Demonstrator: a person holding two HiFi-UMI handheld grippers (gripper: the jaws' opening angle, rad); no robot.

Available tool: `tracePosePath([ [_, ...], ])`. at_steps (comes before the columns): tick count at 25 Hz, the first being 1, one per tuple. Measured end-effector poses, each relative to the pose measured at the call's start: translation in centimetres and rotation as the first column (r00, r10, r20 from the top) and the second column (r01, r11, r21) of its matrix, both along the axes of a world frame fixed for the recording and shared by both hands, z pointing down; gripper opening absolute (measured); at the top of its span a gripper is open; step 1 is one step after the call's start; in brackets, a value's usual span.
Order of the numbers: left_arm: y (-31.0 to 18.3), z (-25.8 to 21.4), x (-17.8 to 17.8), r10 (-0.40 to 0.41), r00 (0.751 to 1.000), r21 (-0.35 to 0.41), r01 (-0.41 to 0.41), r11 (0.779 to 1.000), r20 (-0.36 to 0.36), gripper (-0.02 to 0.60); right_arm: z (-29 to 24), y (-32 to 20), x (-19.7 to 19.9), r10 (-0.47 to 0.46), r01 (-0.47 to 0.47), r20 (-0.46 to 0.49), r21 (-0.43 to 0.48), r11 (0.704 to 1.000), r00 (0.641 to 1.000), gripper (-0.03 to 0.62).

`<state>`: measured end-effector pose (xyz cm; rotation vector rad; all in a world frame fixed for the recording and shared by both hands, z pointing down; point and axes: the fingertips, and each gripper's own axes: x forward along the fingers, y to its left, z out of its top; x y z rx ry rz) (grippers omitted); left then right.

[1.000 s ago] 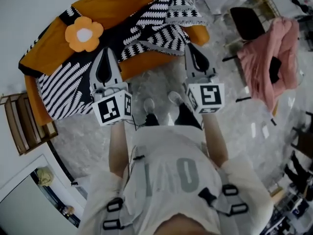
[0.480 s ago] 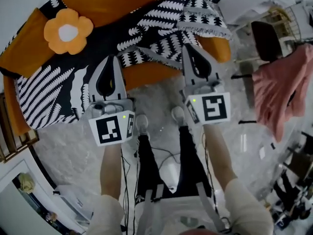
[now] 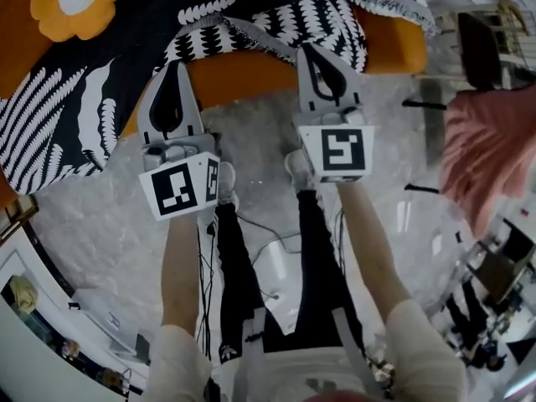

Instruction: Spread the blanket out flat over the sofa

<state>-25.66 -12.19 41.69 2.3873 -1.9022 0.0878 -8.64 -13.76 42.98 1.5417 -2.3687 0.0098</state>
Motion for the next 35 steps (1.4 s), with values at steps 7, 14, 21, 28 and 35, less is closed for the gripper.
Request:
tracePosePath([
  [7, -0.3, 2.3, -0.1, 0.007, 1.0, -0.035, -0.006, 0.999, 0.023, 0.006, 7.3, -0.8, -1.5, -0.085, 0.06, -0.158, -0.153, 0.986, 0.984, 0.013],
  [14, -0.3, 6.1, -1.7, 0.003, 1.0, -0.109, -0.002, 0.994, 0.012, 0.008, 21.0, -2.6, -0.2, -0.192, 0.019, -0.492, -0.336, 0.942, 0.849, 0.138],
  [21, 0.7, 9.9, -2.9, -0.002, 1.0, -0.181, 0.006, 0.983, 0.025, 0.008, 26.9, -3.8, 0.9, -0.277, 0.009, -0.634, -0.391, 0.92, 0.722, 0.138],
  [28, 1.3, 11.4, -3.4, 0.003, 0.999, -0.218, 0.003, 0.976, 0.032, 0.008, 26.9, -4.3, 1.5, -0.3, 0.027, -0.637, -0.401, 0.916, 0.71, 0.014],
  [35, 0.4, 10.4, -2.2, -0.008, 1.0, -0.207, 0.01, 0.978, 0.014, 0.008, 25.5, -1.0, 3.4, -0.387, 0.107, -0.581, -0.457, 0.883, 0.716, 0.009],
])
